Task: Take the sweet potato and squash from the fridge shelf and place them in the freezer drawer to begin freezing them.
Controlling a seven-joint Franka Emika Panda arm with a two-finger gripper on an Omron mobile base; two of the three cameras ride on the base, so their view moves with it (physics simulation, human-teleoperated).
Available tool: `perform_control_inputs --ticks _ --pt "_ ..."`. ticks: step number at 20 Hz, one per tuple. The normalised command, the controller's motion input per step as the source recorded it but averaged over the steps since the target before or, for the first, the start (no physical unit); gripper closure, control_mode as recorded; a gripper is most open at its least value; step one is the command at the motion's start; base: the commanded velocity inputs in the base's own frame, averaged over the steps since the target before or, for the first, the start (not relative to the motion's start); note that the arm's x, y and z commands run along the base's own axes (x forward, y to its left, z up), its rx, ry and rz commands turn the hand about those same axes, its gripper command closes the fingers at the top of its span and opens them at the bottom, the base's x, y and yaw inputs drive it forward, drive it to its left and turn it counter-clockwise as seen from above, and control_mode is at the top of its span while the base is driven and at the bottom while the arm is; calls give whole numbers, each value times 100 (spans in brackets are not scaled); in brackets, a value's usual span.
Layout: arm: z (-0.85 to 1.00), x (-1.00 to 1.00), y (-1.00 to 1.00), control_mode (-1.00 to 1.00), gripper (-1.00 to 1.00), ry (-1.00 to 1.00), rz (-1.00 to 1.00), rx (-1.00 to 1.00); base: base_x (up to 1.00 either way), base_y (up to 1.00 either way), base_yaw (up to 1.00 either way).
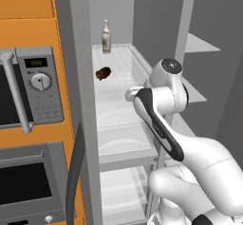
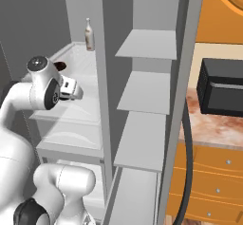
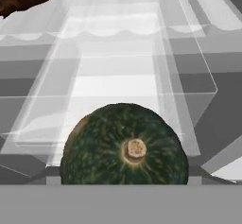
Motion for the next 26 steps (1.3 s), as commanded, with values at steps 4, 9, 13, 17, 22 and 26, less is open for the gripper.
perform_control_inputs --ticks 4,9,13,17,22,26 --pt "-12 -20 2 100 100 5 0 1 -25 0 -2" --pt "0 0 0 100 100 0 0 0 -100 0 -16" --pt "0 0 0 100 100 0 0 0 -78 0 -24" --pt "0 0 0 100 100 0 0 0 -16 -15 -27" --pt "-42 21 -55 -100 100 16 -21 7 0 0 0" --pt "-69 30 -45 -100 100 25 -18 0 0 0 0"
